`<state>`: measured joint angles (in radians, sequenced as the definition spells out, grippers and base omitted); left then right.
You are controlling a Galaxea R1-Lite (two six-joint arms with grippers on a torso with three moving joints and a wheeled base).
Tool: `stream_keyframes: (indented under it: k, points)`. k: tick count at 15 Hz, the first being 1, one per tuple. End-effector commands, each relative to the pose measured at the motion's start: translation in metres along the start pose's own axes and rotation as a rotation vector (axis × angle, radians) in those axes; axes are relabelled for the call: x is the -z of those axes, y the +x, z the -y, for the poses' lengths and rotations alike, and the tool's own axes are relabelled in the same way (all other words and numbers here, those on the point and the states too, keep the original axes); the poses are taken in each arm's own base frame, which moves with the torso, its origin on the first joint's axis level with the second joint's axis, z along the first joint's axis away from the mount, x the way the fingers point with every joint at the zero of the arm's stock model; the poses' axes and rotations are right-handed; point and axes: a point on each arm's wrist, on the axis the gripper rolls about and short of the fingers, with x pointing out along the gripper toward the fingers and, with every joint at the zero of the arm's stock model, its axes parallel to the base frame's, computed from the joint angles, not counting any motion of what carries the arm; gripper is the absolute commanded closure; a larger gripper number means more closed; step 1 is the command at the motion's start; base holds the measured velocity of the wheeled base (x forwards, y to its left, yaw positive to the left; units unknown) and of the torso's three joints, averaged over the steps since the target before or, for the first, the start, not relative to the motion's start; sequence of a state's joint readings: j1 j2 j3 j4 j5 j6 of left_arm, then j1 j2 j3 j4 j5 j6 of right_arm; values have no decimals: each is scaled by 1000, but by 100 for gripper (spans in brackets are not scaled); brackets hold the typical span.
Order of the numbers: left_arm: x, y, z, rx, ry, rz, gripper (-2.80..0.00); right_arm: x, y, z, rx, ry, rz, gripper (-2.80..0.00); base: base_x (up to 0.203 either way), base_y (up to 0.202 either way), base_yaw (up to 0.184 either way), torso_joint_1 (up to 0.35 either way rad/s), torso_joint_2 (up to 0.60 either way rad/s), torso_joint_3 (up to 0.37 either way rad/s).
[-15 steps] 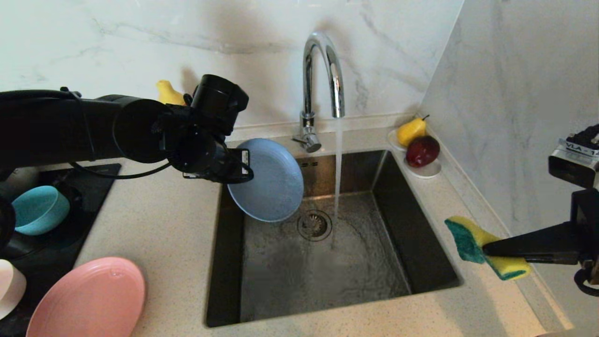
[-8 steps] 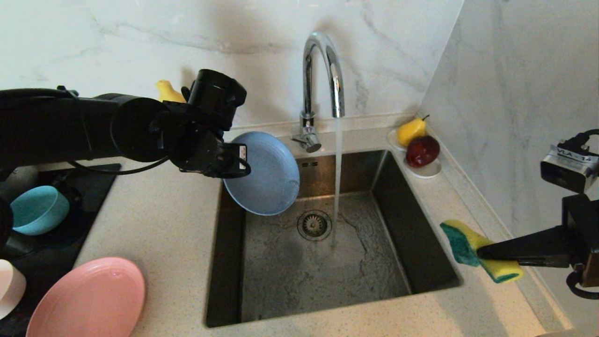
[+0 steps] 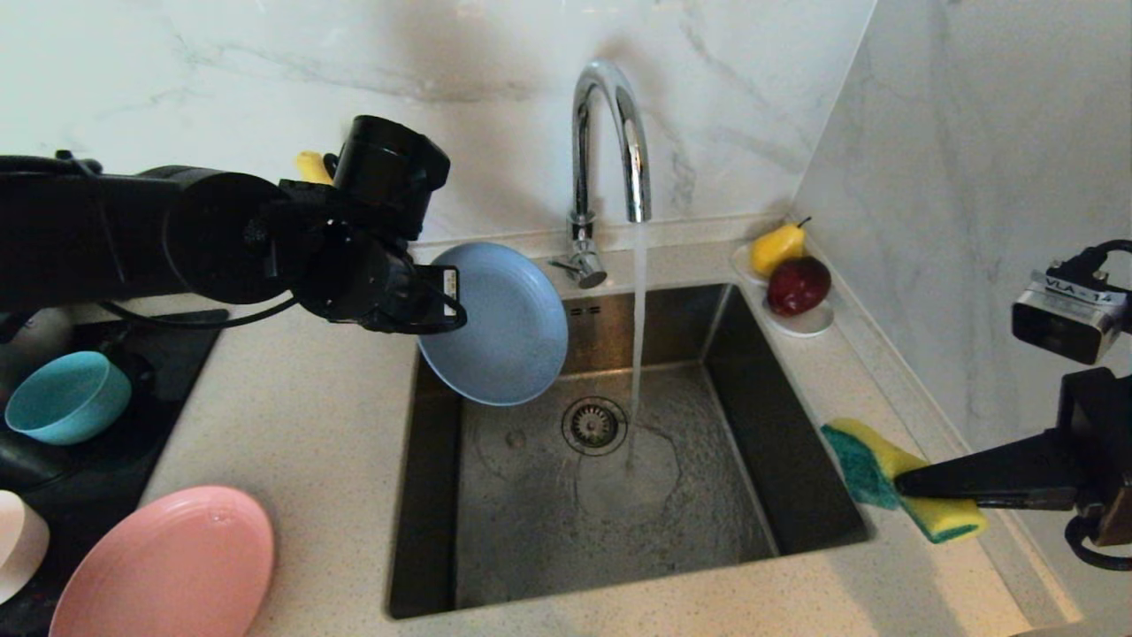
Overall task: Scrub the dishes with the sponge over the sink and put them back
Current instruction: Wipe the plate
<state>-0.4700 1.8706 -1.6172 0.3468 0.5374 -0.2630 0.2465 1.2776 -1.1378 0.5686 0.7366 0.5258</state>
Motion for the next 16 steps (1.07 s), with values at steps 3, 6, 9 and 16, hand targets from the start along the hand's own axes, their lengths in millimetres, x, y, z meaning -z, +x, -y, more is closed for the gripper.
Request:
stream_keyframes:
  k: [3, 6, 9, 16]
  points:
    - [16, -41, -22, 240, 7, -65, 0, 6, 11, -17, -69, -53, -98, 0, 0, 0, 0, 0, 0, 0]
    - [34, -55, -29, 297, 12, -54, 0, 12, 28, -32, -110, -101, -203, 0, 0, 0, 0, 0, 0, 0]
    - [45, -80, -43, 423, 32, 9, 0, 12, 55, -48, -77, -142, -282, 0, 0, 0, 0, 0, 0, 0]
    - [73, -83, -50, 454, 59, -25, 0, 5, 123, -70, -9, -186, -372, 0, 0, 0, 0, 0, 0, 0]
